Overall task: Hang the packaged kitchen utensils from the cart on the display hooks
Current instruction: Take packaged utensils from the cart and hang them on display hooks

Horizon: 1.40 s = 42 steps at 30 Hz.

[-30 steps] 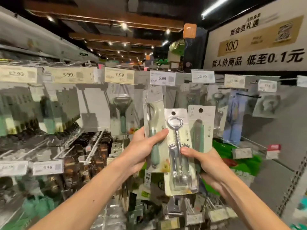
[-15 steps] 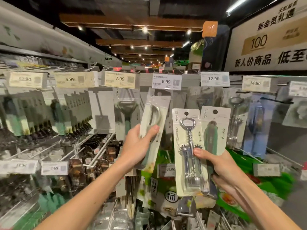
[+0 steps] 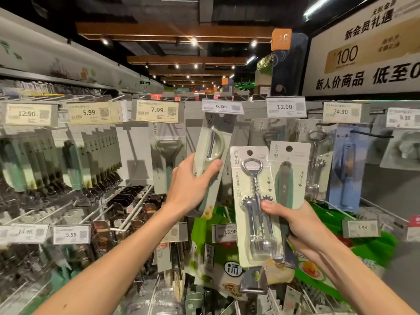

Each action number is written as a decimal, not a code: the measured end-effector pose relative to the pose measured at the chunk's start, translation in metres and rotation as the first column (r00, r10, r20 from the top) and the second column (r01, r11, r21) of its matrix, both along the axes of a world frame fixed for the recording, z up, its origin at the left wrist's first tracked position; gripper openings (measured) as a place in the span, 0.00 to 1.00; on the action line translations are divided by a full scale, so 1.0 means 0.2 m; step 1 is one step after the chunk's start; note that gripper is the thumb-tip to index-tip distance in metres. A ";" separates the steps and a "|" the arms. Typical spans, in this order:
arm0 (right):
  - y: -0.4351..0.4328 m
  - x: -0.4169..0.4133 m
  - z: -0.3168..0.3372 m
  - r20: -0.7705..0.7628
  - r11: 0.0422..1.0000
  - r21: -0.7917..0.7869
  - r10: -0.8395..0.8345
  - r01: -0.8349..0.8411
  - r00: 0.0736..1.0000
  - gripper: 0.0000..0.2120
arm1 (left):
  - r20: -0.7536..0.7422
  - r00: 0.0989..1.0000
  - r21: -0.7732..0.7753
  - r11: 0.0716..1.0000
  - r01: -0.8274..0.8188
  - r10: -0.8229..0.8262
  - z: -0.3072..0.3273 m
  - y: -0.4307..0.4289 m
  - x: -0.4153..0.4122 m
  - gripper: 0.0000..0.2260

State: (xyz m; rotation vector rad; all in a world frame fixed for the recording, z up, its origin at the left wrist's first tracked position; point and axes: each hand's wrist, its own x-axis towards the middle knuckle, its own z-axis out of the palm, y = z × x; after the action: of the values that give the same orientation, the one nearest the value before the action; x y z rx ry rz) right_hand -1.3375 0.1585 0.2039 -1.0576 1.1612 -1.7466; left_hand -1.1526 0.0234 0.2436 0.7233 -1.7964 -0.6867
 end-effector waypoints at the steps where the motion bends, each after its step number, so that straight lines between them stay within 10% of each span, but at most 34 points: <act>1: 0.00 0.00 0.00 0.003 1.000 0.002 0.004 -0.004 1.000 0.31 | -0.011 1.000 -0.007 1.000 -0.010 0.010 -0.01 0.01 -0.01 0.08; 16: 0.00 0.02 0.04 -0.001 1.000 -0.027 0.007 -0.007 1.000 0.29 | 0.067 0.997 0.253 0.967 0.023 -0.041 -0.03 -0.06 -0.12 0.14; 23: 0.01 0.02 0.05 0.000 0.999 -0.033 0.004 -0.004 1.000 0.27 | 0.318 0.946 0.291 0.942 -0.166 0.068 -0.02 -0.11 -0.19 0.46; 33: 0.06 -0.04 0.04 0.009 0.995 -0.046 -0.084 0.084 0.996 0.27 | 0.078 0.982 0.051 0.983 -0.176 0.171 -0.15 0.08 -0.09 0.27; 37: 0.04 -0.02 0.05 0.006 0.988 -0.073 -0.139 0.139 0.990 0.24 | -0.047 0.974 0.305 0.926 0.224 -0.220 -0.15 0.32 -0.16 0.28; 42: 0.04 0.01 0.04 0.078 0.983 -0.099 -0.149 0.156 0.986 0.17 | -0.142 0.953 0.335 0.893 0.299 -0.266 -0.16 0.33 -0.25 0.22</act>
State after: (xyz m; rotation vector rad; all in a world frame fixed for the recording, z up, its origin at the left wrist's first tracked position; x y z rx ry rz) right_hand -1.3364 0.1664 0.2127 -0.9814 1.1426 -1.9674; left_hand -1.2034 0.0900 0.2126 0.6539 -1.7271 -1.2445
